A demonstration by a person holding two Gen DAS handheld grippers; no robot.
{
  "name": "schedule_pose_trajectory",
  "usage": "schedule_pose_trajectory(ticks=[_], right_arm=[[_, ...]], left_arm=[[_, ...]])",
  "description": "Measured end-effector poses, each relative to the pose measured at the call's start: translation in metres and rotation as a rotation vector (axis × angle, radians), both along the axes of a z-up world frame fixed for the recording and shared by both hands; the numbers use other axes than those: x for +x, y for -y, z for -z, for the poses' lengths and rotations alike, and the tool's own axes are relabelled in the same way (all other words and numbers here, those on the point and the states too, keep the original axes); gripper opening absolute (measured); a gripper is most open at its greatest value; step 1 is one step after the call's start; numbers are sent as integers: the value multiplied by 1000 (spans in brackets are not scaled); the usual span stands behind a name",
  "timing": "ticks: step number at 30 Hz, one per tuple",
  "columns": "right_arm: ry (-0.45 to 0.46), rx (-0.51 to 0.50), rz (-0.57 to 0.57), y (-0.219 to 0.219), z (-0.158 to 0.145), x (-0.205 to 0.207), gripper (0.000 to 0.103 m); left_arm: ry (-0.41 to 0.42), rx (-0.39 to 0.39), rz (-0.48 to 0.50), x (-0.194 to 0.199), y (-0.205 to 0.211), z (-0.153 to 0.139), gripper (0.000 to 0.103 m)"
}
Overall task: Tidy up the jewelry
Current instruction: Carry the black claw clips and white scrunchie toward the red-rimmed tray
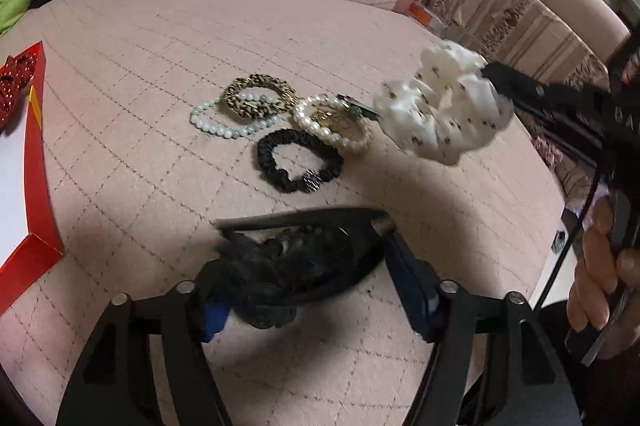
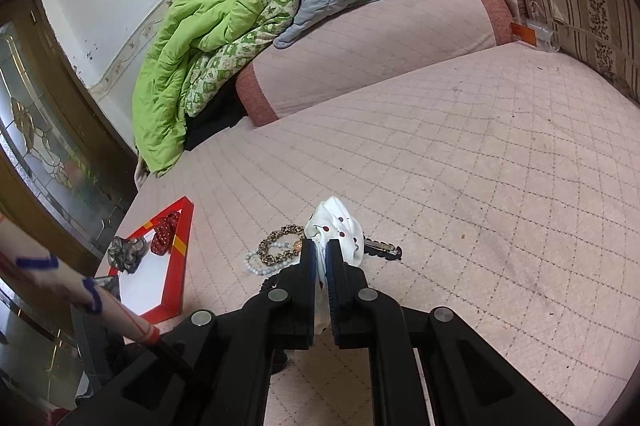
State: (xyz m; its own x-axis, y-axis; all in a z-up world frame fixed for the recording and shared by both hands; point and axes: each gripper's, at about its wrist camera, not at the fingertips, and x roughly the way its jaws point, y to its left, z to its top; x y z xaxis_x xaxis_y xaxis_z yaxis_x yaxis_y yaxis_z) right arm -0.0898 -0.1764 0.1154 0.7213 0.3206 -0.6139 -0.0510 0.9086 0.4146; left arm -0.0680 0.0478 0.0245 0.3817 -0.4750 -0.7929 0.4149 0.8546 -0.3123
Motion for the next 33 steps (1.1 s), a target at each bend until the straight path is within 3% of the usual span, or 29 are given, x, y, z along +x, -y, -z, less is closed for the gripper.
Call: schedule_pose_trajectory(ticks=[4, 7, 9, 10, 16, 27, 28, 31, 33], right_arm=[[3, -6, -7, -5, -1, 0, 7], [4, -8, -10, -6, -2, 0, 7], [8, -11, -10, -6, -3, 0, 7], [9, -13, -9, -7, -3, -1, 7], [15, -14, -9, -8, -5, -2, 7], [18, -12, -14, -10, -6, -5, 7], [18, -14, -14, -10, -6, -5, 7], [19, -20, -16, -12, -6, -5, 7], [16, -17, -14, -11, -5, -4, 7]], left_arm=[[69, 73, 3, -7, 10, 3, 69], [96, 103, -1, -8, 14, 2, 55], [94, 81, -20, -4, 9, 1, 51], [94, 70, -34, -3, 5, 0, 39], [111, 42, -53, -1, -4, -3, 29], [81, 2, -58, 7, 0, 0, 28], [79, -1, -68, 8, -1, 0, 30], [88, 2, -85, 9, -2, 1, 50], [101, 2, -86, 10, -1, 0, 50]])
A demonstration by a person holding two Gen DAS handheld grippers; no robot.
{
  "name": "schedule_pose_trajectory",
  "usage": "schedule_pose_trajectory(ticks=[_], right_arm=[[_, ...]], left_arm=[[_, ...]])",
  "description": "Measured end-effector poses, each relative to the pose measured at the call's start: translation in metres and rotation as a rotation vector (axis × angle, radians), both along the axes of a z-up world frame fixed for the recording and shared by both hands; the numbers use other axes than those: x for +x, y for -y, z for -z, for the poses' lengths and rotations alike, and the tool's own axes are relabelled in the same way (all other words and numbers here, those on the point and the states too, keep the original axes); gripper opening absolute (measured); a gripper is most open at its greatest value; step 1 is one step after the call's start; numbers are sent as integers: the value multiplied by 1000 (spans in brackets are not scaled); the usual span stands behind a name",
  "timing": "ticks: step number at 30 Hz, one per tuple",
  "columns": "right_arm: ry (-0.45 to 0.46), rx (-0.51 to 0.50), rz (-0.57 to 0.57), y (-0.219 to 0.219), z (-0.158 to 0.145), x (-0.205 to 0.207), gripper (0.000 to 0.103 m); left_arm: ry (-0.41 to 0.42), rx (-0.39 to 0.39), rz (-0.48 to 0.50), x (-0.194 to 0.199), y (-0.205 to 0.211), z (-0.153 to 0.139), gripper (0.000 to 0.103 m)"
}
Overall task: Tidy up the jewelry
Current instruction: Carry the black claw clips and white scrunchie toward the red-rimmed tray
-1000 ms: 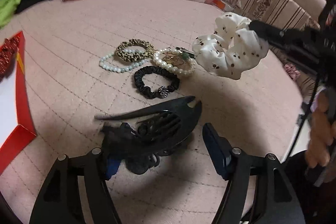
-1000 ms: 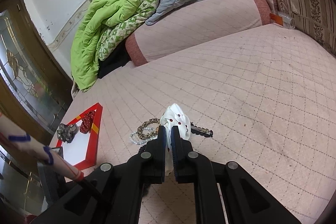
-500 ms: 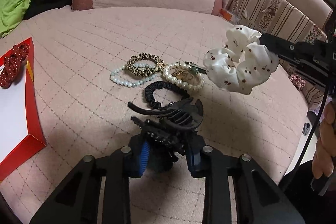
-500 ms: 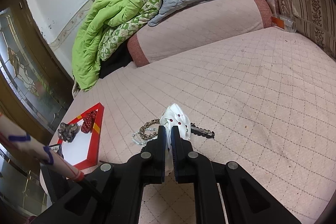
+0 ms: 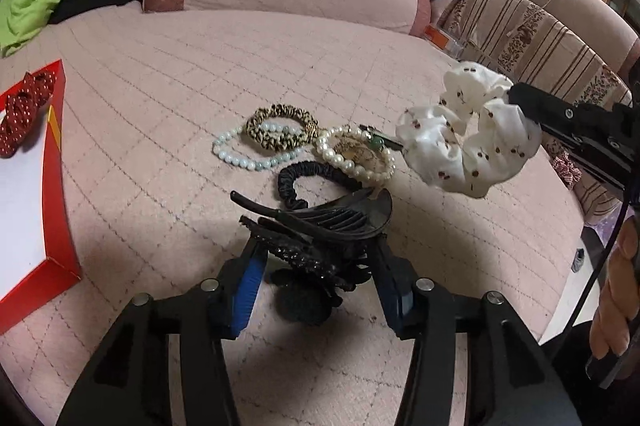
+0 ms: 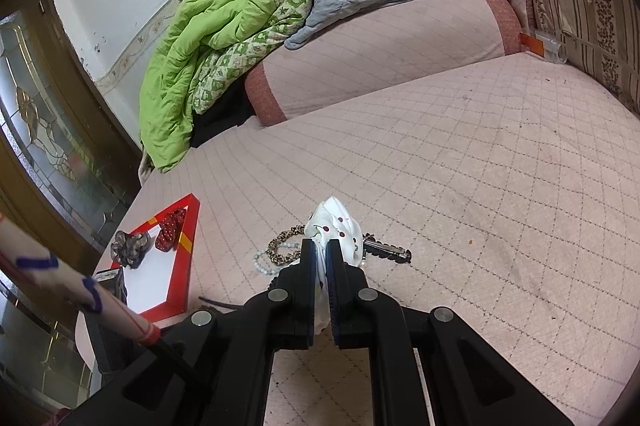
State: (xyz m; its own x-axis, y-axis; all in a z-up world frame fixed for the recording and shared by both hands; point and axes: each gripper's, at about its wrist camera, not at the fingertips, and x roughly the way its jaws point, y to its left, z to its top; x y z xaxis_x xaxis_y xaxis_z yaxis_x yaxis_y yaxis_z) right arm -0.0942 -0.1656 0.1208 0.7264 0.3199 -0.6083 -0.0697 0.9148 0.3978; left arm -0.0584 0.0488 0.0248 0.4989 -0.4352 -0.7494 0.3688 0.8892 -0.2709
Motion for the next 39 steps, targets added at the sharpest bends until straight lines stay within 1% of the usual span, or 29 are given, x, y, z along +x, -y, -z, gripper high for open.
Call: schedule_pose_trajectory(ticks=[2, 4, 5, 7, 10, 16, 19, 22, 25, 31, 34, 39], right_arm=[[-3, 3, 1, 1, 1, 1, 7], [-2, 2, -1, 1, 0, 1, 7], [-2, 1, -2, 1, 0, 1, 7], [-1, 1, -3, 2, 0, 1, 7], [-1, 1, -2, 2, 0, 1, 8], [9, -1, 0, 0, -2, 0, 7], [33, -2, 7, 1, -7, -4, 7], [58, -10, 11, 1, -11, -7, 7], [63, -5, 9, 0, -13, -7, 7], [83, 19, 4, -3, -16, -7, 7], [97, 29, -13, -11, -17, -7, 7], [114, 34, -48, -29, -19, -3, 7]], left_arm=[[9, -14, 3, 1, 1, 0, 50], [17, 2, 14, 2, 5, 1, 49], [28, 13, 11, 2, 6, 0, 44], [39, 17, 14, 2, 8, -1, 37], [56, -2, 14, 1, 9, -4, 32], [115, -39, 3, -3, 5, -17, 31], [124, -55, -7, -4, 1, -21, 31], [149, -66, -16, -6, -2, -27, 31], [182, -76, -28, -8, -9, -35, 31], [224, -91, -66, -10, -26, -46, 31], [247, -98, -91, -11, -38, -53, 31], [261, -101, -124, -13, -58, -60, 31]])
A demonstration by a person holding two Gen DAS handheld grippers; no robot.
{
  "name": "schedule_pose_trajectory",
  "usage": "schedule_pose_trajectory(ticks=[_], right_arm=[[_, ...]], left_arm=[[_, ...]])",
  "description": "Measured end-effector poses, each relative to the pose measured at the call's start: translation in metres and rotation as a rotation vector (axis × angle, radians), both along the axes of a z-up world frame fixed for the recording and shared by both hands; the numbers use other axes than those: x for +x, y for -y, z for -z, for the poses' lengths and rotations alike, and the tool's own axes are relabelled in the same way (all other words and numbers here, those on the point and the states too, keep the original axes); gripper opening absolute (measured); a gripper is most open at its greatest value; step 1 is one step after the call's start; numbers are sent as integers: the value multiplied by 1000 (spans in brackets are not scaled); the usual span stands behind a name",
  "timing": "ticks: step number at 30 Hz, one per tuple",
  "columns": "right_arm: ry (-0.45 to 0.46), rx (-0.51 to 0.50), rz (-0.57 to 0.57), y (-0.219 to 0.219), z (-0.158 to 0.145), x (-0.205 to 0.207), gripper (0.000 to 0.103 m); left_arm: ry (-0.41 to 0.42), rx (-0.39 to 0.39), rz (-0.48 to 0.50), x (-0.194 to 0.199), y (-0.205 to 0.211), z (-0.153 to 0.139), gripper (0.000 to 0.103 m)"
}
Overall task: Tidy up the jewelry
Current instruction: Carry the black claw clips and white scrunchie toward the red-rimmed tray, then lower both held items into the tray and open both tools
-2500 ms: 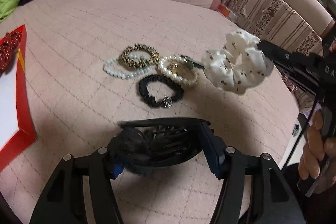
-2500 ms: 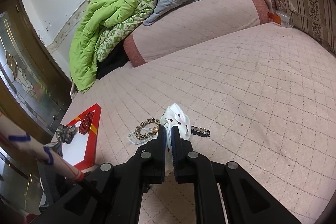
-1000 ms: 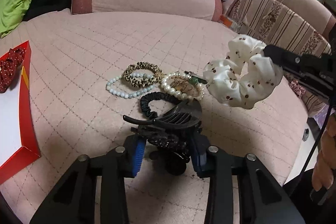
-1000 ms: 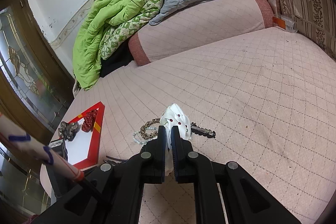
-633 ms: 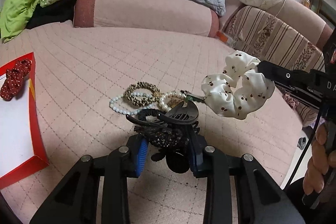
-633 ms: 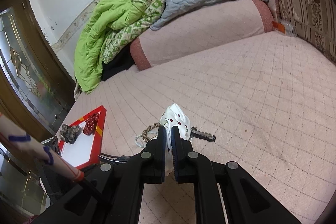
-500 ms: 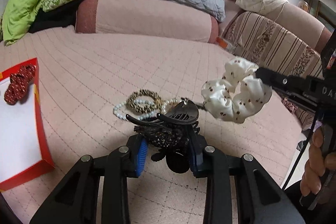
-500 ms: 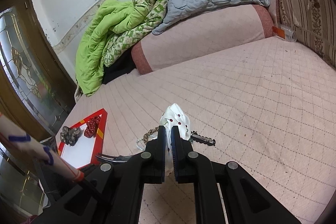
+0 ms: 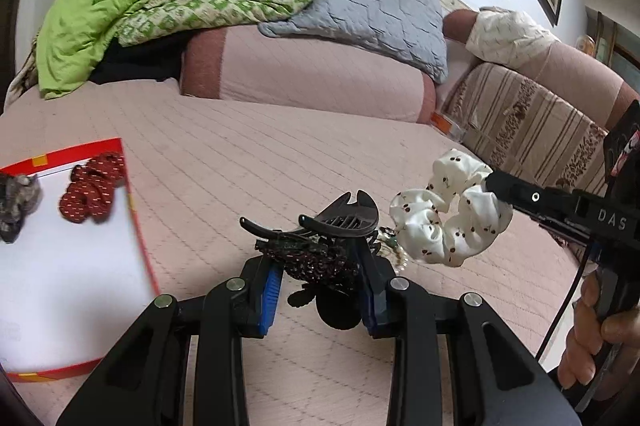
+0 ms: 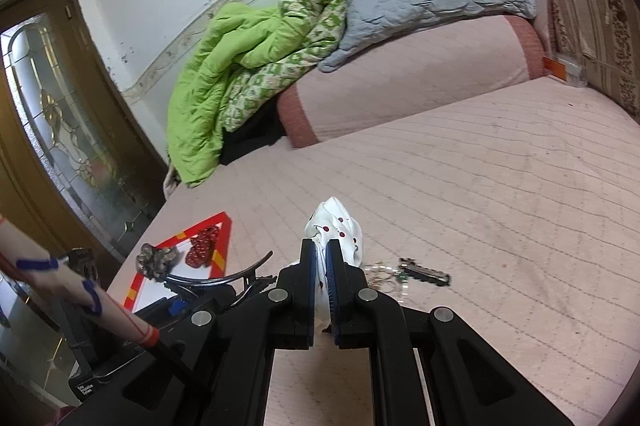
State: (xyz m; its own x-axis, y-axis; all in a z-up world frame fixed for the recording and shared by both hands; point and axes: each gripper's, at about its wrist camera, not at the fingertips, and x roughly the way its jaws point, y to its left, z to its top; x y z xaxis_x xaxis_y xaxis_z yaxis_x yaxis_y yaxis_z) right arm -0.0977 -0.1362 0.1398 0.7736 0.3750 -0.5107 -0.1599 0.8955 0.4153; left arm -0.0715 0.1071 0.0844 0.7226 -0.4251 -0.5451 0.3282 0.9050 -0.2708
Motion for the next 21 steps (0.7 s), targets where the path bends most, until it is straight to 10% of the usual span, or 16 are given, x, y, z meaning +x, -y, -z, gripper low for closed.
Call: schedule_pose_trajectory(ticks=[21], right_arm=[[-10, 9, -245, -135, 9, 35, 7]], left_arm=[[-28, -33, -307, -7, -150, -10, 31]])
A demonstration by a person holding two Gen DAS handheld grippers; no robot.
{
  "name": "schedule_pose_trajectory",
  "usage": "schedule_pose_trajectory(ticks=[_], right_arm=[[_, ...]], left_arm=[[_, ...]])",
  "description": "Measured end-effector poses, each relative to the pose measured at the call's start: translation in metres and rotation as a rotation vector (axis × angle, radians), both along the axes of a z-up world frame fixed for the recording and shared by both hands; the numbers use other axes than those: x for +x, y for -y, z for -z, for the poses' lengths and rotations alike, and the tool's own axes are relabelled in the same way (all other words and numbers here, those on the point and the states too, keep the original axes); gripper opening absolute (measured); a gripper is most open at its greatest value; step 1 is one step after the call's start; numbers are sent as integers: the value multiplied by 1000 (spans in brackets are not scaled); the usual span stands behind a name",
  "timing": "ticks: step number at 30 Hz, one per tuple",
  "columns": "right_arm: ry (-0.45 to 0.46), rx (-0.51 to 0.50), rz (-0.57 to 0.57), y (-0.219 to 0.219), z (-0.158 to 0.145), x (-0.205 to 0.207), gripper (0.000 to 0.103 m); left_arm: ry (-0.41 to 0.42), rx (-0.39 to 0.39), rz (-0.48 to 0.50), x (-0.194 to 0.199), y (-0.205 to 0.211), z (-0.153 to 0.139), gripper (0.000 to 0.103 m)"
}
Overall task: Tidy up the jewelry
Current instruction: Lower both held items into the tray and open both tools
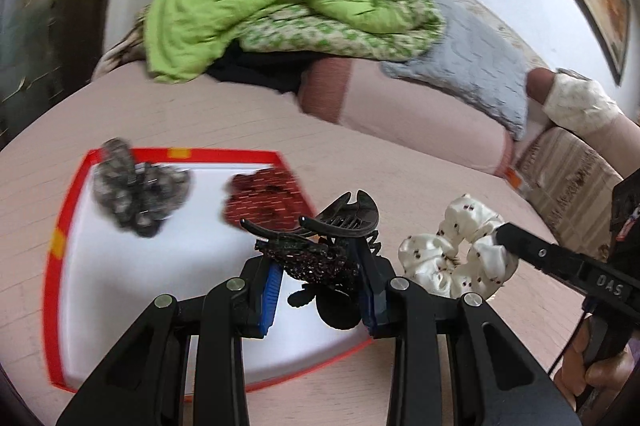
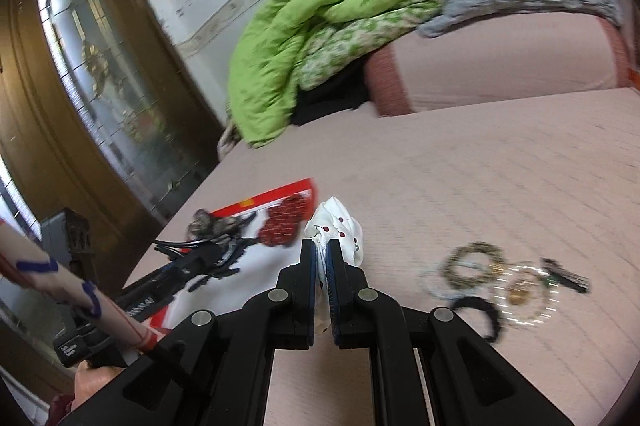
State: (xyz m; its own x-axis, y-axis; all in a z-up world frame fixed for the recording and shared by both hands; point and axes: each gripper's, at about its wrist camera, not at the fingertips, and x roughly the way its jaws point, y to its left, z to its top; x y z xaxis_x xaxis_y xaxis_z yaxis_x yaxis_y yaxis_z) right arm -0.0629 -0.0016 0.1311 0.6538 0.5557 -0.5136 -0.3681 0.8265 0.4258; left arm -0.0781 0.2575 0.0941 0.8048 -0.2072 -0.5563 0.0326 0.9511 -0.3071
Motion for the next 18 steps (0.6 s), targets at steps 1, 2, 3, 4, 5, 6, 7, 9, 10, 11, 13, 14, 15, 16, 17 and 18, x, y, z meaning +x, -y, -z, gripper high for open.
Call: schedule_pose_trajectory(ticks=[1, 2, 3, 4, 5, 6, 7, 9, 10, 11, 13, 14, 15, 16, 17, 18], right_arm=[[0, 3, -13, -7, 0, 2, 7], [-4, 10, -40, -19, 0, 7, 7], [-9, 14, -58, -28, 1, 11, 7], [-14, 19, -73, -37, 3, 14, 8], [-21, 22, -90, -45, 5, 19, 8], [-27, 24, -105, -53, 7, 23, 8], [-32, 23, -117, -60, 9, 26, 8], [-40, 12, -140, -77, 14, 35, 8], [-47, 10, -149, -83, 17, 40, 8], [-54, 8, -153, -90, 20, 45, 8], [-64, 3, -155, -97, 25, 53, 8], [-70, -3, -157, -100, 28, 58, 8], [-78, -10, -155, -103, 32, 62, 8], [-87, -14, -154, -105, 35, 66, 8], [-95, -17, -153, -106, 37, 70, 8], [-102, -19, -153, -108, 40, 75, 8]], left_arm=[[-14, 1, -20, 1, -8, 2, 31], [-23, 3, -33, 2, -13, 4, 31], [-37, 2, -49, 4, -20, 6, 31], [-51, 5, -66, 6, -27, 9, 31], [-62, 8, -78, 8, -32, 11, 31], [-75, 11, -91, 11, -38, 13, 31], [-83, 10, -104, 13, -43, 15, 31], [-108, 4, -128, 20, -54, 20, 31], [-117, 4, -140, 24, -58, 22, 31], [-128, 7, -151, 26, -62, 24, 31], [-155, 10, -171, 32, -70, 29, 31], [-163, 9, -179, 35, -72, 31, 31], [-175, 6, -187, 38, -76, 34, 31], [-185, 2, -193, 40, -79, 36, 31], [-195, -3, -199, 43, -82, 38, 31], [-205, -5, -206, 46, -84, 40, 31]])
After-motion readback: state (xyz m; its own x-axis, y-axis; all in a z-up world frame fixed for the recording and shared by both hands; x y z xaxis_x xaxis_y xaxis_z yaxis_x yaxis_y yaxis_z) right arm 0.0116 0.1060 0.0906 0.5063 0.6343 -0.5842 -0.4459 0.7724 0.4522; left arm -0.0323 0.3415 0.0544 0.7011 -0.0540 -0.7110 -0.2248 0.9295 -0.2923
